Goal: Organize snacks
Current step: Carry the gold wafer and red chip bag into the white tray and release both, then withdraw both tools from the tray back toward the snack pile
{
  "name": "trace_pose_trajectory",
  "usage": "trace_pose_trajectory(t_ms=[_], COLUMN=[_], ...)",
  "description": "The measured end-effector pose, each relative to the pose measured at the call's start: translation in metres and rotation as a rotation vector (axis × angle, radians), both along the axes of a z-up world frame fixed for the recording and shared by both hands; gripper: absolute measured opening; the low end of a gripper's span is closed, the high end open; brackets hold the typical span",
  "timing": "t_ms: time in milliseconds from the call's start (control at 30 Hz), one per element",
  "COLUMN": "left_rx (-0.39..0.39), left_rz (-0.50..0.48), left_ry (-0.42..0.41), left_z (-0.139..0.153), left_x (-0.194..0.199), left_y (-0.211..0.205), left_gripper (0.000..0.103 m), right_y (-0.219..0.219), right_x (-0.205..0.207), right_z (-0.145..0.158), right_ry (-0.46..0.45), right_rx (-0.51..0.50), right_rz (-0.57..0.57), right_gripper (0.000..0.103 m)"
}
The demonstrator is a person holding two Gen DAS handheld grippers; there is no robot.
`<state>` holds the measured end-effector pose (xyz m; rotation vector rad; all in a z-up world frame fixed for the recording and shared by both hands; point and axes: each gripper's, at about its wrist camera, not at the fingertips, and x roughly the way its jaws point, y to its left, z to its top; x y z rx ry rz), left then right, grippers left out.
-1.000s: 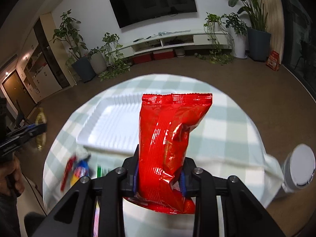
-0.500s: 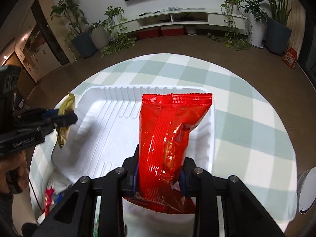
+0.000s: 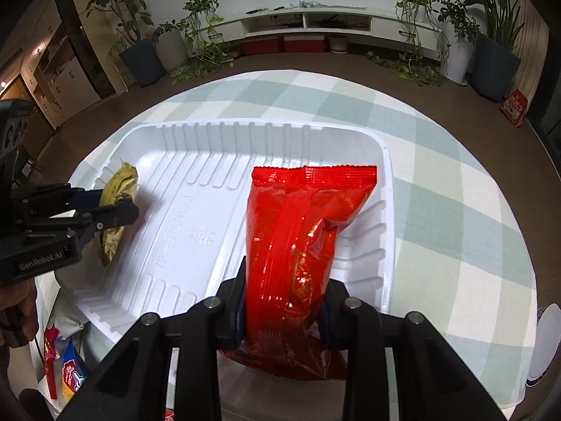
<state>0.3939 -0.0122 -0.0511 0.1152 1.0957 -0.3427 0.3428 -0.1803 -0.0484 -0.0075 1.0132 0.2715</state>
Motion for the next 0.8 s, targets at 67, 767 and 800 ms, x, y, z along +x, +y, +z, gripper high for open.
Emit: trace_pose_trajectory(t_ms=[67, 767, 800], left_rx=[0.013, -0.146, -0.156], left_rz=[-0.002, 0.067, 0.067], left_ry=[0.006, -0.182, -0.199], left_z=[-0.005, 0.085, 0.091], left_x=[-0.002, -0.071, -0.082], left_y=[-0.002, 0.039, 0.041], left_gripper=[0.029, 0.079, 0.082], right_y=[0.000, -0.034, -0.034], right_x=[-0.001, -0.028, -0.032], right_z=[0.000, 0.057, 0.060], right_ry=[-0.003, -0.116, -0.126], right_rx=[-0.004, 0.190, 0.186], right_rz=[0.006, -0.049, -0.043], right_gripper=[0.035, 0.073, 0.073])
